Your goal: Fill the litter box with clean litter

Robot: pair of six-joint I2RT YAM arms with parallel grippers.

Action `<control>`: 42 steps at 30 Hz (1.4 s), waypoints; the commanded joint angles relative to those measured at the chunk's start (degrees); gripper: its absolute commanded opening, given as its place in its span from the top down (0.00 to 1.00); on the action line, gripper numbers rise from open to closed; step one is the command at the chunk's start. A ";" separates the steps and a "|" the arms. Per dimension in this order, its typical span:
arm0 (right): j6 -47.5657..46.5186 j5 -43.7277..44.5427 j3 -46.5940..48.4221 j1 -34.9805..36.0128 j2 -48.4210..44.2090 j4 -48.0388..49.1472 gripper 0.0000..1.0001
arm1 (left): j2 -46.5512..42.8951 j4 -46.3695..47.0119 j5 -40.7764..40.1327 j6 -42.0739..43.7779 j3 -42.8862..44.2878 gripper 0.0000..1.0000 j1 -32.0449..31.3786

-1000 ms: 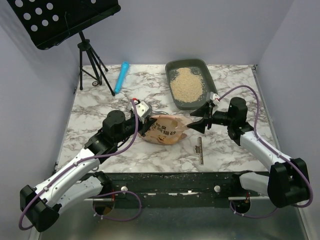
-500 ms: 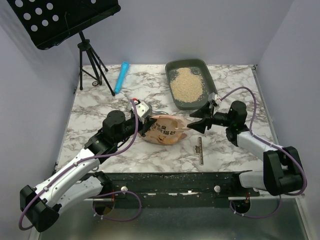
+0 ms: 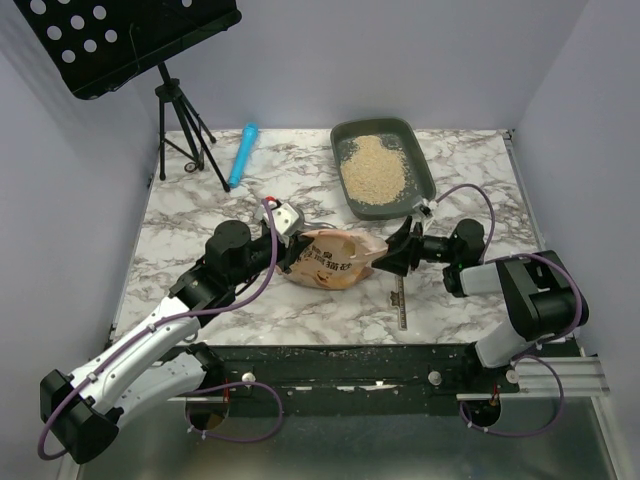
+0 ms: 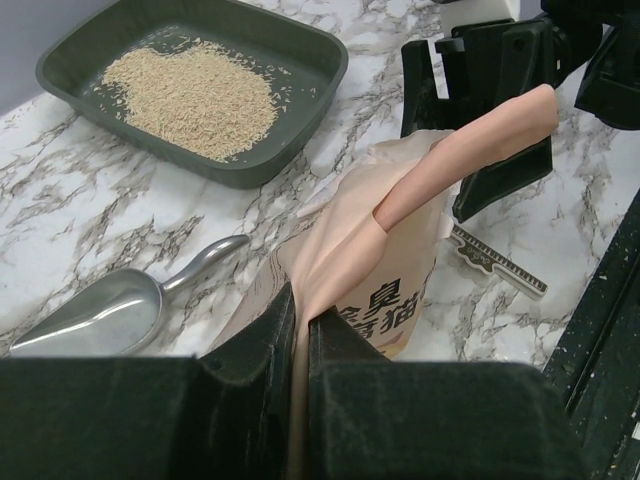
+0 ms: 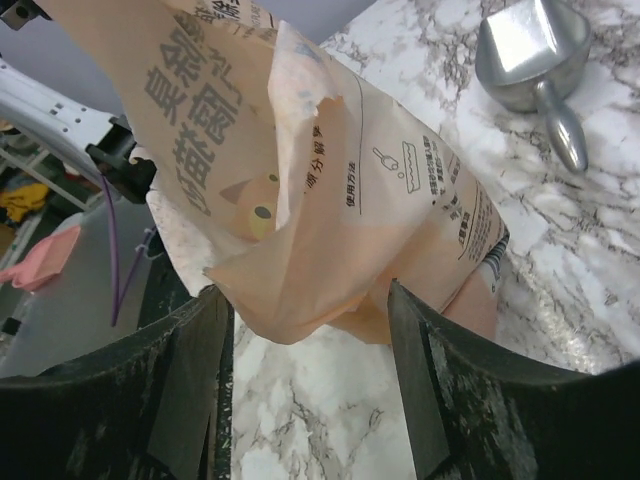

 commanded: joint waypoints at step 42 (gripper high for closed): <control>3.34 -3.37 11.21 6.62 6.26 24.95 0.73 | 1.81 7.60 3.63 0.35 1.66 0.91 0.77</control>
